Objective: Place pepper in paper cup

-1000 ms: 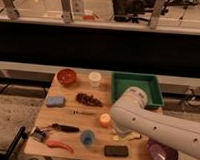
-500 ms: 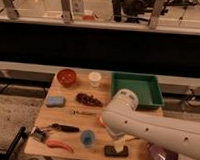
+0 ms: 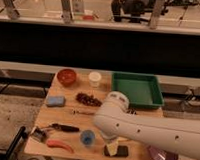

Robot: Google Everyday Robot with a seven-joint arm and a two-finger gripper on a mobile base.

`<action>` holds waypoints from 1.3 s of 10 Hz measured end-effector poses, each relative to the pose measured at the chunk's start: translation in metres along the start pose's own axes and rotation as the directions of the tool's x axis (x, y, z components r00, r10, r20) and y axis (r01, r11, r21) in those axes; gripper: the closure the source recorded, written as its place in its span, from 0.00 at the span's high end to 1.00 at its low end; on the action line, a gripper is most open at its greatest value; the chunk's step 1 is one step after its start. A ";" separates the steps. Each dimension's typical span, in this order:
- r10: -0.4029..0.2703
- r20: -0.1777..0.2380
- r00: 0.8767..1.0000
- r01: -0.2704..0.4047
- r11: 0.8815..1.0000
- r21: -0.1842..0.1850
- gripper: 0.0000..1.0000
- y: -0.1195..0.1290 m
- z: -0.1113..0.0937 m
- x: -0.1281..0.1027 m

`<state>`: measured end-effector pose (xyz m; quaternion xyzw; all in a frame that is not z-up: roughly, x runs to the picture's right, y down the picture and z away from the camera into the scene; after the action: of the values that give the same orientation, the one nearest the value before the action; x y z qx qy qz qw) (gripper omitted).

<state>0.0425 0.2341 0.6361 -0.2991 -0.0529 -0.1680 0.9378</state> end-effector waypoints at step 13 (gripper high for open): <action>-0.247 0.220 0.944 0.223 0.967 0.126 0.80 -0.010 0.004 -0.213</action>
<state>-0.1606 0.2897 0.6024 -0.2614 -0.2064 -0.2396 0.9120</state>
